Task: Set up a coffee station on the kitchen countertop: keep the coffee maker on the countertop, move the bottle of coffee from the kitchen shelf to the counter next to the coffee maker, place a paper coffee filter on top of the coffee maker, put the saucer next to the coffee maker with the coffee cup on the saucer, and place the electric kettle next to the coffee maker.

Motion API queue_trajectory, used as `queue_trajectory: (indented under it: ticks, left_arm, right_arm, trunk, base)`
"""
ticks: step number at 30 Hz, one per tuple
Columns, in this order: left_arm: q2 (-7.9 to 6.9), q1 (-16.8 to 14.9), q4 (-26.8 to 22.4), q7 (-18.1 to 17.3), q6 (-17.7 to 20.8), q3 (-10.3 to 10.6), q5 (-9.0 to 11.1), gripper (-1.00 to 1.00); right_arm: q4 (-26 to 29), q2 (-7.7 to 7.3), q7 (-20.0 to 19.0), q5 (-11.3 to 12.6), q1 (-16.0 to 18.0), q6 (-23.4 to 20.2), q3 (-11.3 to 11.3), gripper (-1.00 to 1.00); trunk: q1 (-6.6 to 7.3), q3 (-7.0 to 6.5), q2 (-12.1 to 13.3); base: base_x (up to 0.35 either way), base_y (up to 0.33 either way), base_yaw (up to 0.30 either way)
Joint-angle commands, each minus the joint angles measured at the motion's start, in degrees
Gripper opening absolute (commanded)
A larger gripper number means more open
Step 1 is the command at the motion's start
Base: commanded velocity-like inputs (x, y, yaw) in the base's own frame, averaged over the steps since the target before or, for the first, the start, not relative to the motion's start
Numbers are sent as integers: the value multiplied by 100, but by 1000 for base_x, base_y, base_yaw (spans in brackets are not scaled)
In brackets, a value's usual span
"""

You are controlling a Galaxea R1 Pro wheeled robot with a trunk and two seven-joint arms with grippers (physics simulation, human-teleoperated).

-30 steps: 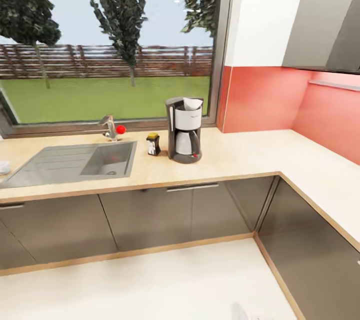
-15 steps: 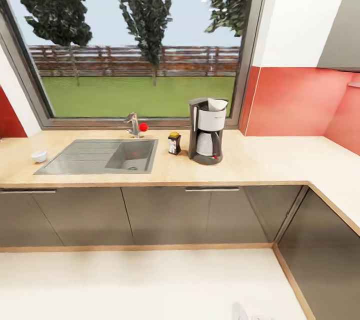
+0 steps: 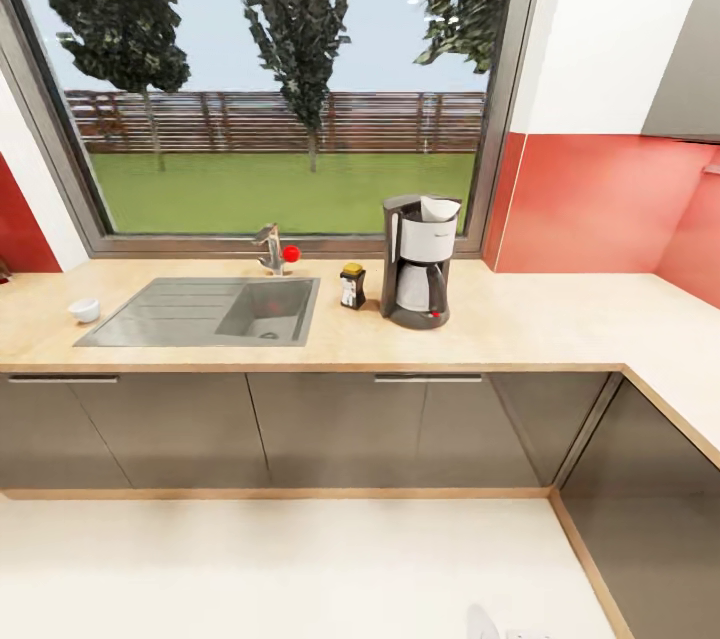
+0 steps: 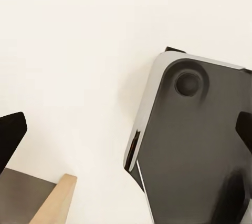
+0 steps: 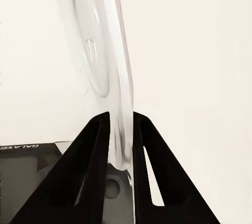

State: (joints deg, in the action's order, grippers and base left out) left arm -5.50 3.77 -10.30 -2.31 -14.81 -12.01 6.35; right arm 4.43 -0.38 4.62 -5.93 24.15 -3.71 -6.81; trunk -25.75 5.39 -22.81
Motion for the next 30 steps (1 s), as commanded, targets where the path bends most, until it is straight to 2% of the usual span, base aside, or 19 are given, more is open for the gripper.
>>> queue_trajectory:
  ticks: [1, 10, 14, 16, 18, 21, 26, 30]
  left_arm:
    - [-1, 1, -8, -27, -4, 2, 60, 100]
    - [-70, 1, -3, -32, 25, 4, 42, 100]
    - [-181, 1, 12, -32, 51, 5, 1, 100]
    - [-243, 1, 60, -32, 55, 5, -6, 100]
    - [-283, 1, 96, -32, 56, 5, -9, 100]
    - [-304, 1, 117, -32, 61, 10, -15, 100]
    - [-454, 1, 126, -32, 72, 7, -114, 100]
    - [-517, -6, 121, -26, 81, 0, -152, 100]
  right_arm:
    - [12, 11, -5, -48, 2, -36, -48, -100]
    - [31, 46, -8, -24, 2, -40, -57, -100]
    - [51, 55, -9, -21, 2, -34, -62, -100]
    - [170, 62, -19, -17, 2, -33, -68, -100]
    - [524, 81, -83, -8, 2, -33, -72, -100]
    - [1094, 228, -463, 1, 2, -33, -69, -100]
    - [1976, 518, -1506, 3, 2, -57, -66, -100]
    - [2990, 792, -1829, 15, 4, -98, -66, -100]
  trunk:
    - [-3, 11, -11]
    - [-3, 11, -11]
    - [-3, 11, -11]
    - [-3, 11, -11]
    - [-3, 11, -11]
    - [-3, 11, -11]
    - [-3, 11, -11]
    - [-3, 11, -11]
  base:
    - [0, 0, 0]
    - [0, 0, 0]
    - [0, 0, 0]
    - [0, 0, 0]
    - [0, 0, 0]
    - [0, 0, 0]
    - [0, 0, 0]
    - [0, 0, 0]
